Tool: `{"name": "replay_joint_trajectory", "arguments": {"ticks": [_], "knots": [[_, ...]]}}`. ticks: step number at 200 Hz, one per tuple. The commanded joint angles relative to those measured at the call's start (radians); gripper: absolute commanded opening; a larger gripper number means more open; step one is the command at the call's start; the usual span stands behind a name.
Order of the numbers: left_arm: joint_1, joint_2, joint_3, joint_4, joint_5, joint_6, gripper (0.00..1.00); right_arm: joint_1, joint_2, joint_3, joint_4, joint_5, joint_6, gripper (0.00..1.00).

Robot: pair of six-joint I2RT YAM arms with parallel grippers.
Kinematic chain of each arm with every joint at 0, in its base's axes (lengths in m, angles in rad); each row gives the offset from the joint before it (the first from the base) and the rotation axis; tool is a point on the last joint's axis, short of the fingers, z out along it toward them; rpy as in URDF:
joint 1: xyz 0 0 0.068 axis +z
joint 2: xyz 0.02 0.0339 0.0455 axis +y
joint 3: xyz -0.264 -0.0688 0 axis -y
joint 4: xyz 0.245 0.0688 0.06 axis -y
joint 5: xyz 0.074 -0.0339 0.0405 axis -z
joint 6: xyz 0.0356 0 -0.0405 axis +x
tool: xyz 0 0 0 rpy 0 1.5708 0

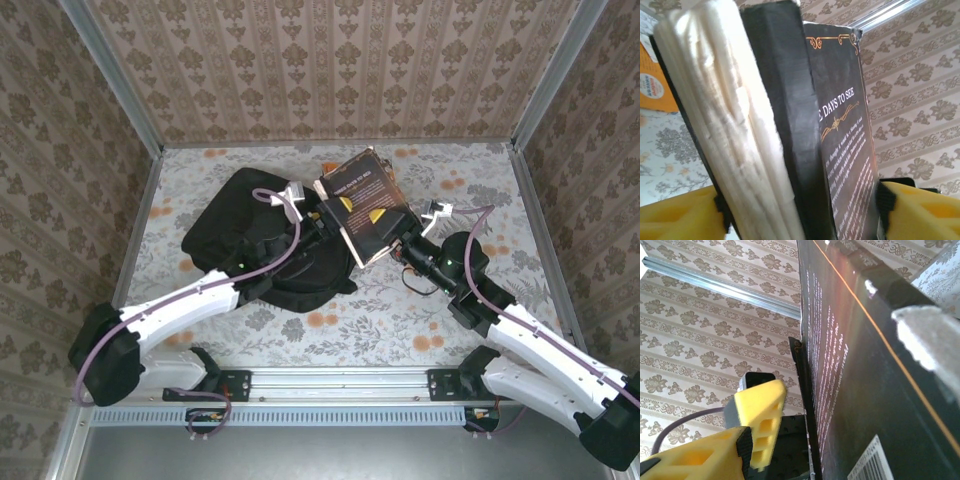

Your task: Pack the student bag

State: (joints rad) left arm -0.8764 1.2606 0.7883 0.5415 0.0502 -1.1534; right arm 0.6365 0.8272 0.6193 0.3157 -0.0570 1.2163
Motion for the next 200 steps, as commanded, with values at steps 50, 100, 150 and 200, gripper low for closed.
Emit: {"name": "replay_joint_trajectory", "arguments": {"ticks": [50, 100, 150, 200], "knots": [[0.007, 0.013, -0.047, 0.249, -0.006, -0.078, 0.00, -0.004, -0.023, -0.007, 0.063, 0.006, 0.014, 0.00], [0.012, -0.064, -0.073, 0.263, -0.090, -0.043, 0.00, -0.006, -0.039, -0.014, -0.013, 0.044, 0.005, 0.72], [0.012, -0.094, -0.060, 0.249, -0.125, -0.007, 0.00, -0.006, -0.028, -0.058, 0.071, 0.015, 0.055, 0.70], [-0.012, -0.053, -0.057, 0.260, -0.116, -0.012, 0.00, -0.006, -0.017, -0.060, 0.135, 0.012, 0.065, 0.27]]}}
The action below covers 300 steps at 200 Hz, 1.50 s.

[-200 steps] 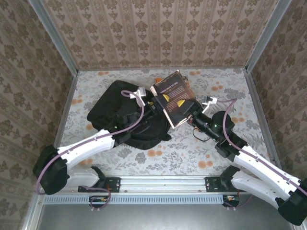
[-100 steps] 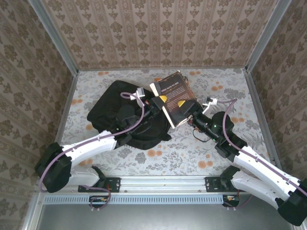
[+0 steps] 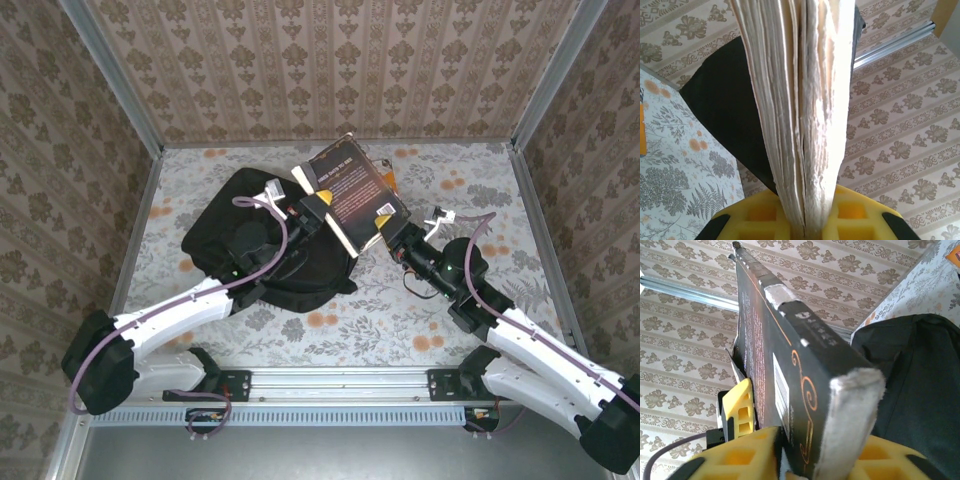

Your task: Pack the student bag

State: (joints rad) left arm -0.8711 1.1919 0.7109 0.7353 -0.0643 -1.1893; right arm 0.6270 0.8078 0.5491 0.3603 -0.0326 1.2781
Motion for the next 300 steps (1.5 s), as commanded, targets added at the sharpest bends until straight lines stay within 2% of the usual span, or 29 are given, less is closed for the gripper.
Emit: {"name": "replay_joint_trajectory", "arguments": {"ticks": [1, 56, 69, 94, 101, 120, 127, 137, 168, 187, 228, 300], "knots": [[-0.017, 0.016, 0.021, 0.066, -0.002, 0.025, 0.00, 0.004, 0.003, 0.011, 0.091, -0.014, 0.003, 0.27], [-0.036, 0.029, 0.029, 0.038, -0.008, 0.039, 0.00, 0.004, 0.026, 0.031, 0.105, -0.031, -0.007, 0.34], [-0.038, 0.029, 0.031, 0.032, -0.009, 0.041, 0.00, 0.004, 0.028, 0.031, 0.108, -0.036, -0.011, 0.27], [-0.038, 0.030, 0.044, -0.018, 0.003, 0.049, 0.00, 0.004, 0.010, 0.029, 0.090, -0.027, -0.034, 0.02], [-0.036, 0.028, 0.050, -0.049, 0.014, 0.054, 0.08, 0.003, -0.006, 0.034, 0.056, -0.013, -0.050, 0.00], [-0.010, 0.009, 0.102, -0.284, 0.077, 0.112, 0.46, -0.009, -0.063, 0.048, -0.055, 0.029, -0.108, 0.00], [-0.007, -0.004, 0.126, -0.371, 0.084, 0.170, 0.53, -0.019, -0.085, 0.068, -0.136, 0.042, -0.135, 0.00], [-0.008, -0.023, 0.174, -0.563, 0.080, 0.261, 0.59, -0.037, -0.115, 0.105, -0.284, 0.075, -0.170, 0.00], [-0.043, 0.029, 0.398, -1.074, 0.011, 0.559, 0.64, -0.097, -0.193, 0.154, -0.569, 0.171, -0.289, 0.00], [-0.049, 0.109, 0.506, -1.269, -0.042, 0.629, 0.67, -0.137, -0.232, 0.160, -0.696, 0.232, -0.323, 0.00], [-0.059, 0.275, 0.634, -1.415, -0.041, 0.645, 0.69, -0.204, -0.241, 0.115, -0.731, 0.165, -0.342, 0.00], [-0.089, 0.585, 0.926, -1.633, -0.164, 0.601, 0.72, -0.219, -0.229, 0.056, -0.692, 0.097, -0.371, 0.00]]}}
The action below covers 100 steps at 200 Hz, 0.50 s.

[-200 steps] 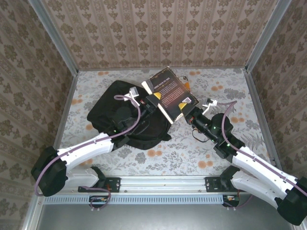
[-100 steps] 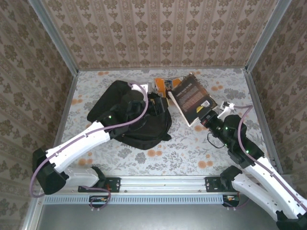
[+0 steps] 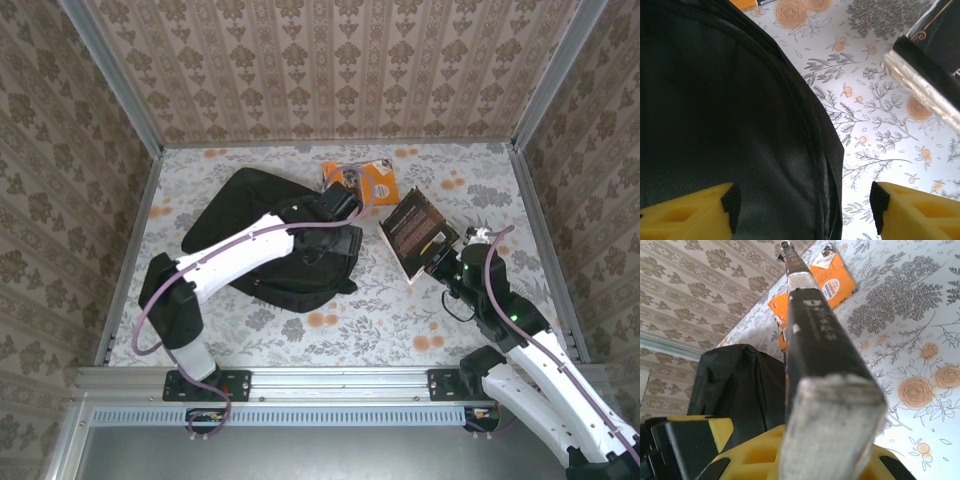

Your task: Pack the student bag

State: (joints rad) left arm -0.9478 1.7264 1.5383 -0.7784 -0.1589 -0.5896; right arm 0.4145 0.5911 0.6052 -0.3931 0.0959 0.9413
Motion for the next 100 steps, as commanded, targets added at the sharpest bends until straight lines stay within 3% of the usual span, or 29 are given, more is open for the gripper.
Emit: {"name": "replay_joint_trajectory", "arguments": {"ticks": [1, 69, 100], "knots": [[-0.012, 0.054, 0.103, -0.121, -0.072, 0.001, 0.72, -0.006, -0.012, -0.001, 0.062, -0.031, -0.035, 0.00], [-0.006, 0.236, 0.292, -0.214, -0.148, -0.013, 0.69, -0.018, -0.034, -0.024, 0.060, -0.045, -0.056, 0.00], [0.008, 0.277, 0.303, -0.189, -0.151, -0.012, 0.65, -0.021, -0.046, -0.028, 0.069, -0.069, -0.072, 0.00]]}}
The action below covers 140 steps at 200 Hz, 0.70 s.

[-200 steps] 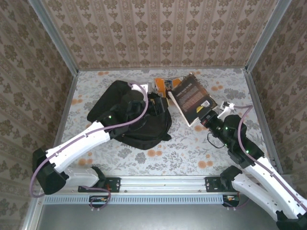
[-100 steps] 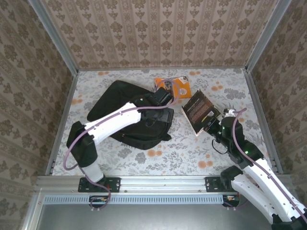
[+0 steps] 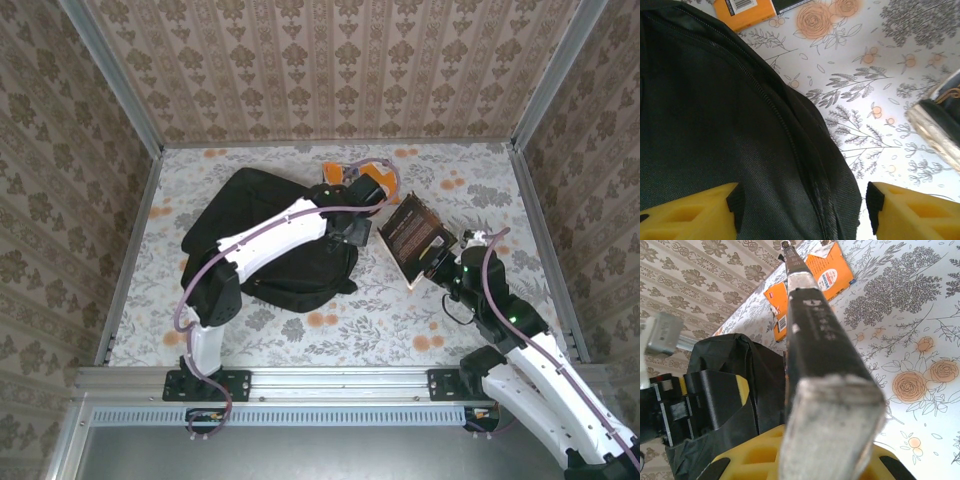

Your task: Pack the student bag

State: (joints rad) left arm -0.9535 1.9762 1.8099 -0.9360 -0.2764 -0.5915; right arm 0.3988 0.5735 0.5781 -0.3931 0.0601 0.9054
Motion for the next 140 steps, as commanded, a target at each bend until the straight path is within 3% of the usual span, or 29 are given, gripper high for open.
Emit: {"name": "replay_joint_trajectory", "arguments": {"ticks": [1, 55, 75, 107, 126, 140], "knots": [[0.015, 0.030, 0.032, -0.031, -0.033, -0.010, 0.65, -0.006, -0.029, -0.001, 0.070, -0.034, -0.036, 0.00], [0.051, 0.080, 0.044, -0.003, -0.033, 0.001, 0.56, -0.006, -0.040, -0.024, 0.100, -0.073, -0.035, 0.00], [0.060, 0.088, 0.039, 0.010, -0.059, 0.033, 0.42, -0.005, -0.040, -0.036, 0.114, -0.088, -0.026, 0.00], [0.077, 0.064, 0.007, 0.039, -0.068, 0.074, 0.11, -0.006, -0.040, -0.031, 0.114, -0.103, -0.034, 0.00], [0.086, 0.039, -0.002, 0.042, -0.063, 0.091, 0.01, -0.005, -0.036, -0.018, 0.112, -0.116, -0.049, 0.00], [0.094, 0.019, 0.000, 0.034, -0.045, 0.104, 0.00, -0.006, -0.030, -0.004, 0.110, -0.134, -0.064, 0.00]]}}
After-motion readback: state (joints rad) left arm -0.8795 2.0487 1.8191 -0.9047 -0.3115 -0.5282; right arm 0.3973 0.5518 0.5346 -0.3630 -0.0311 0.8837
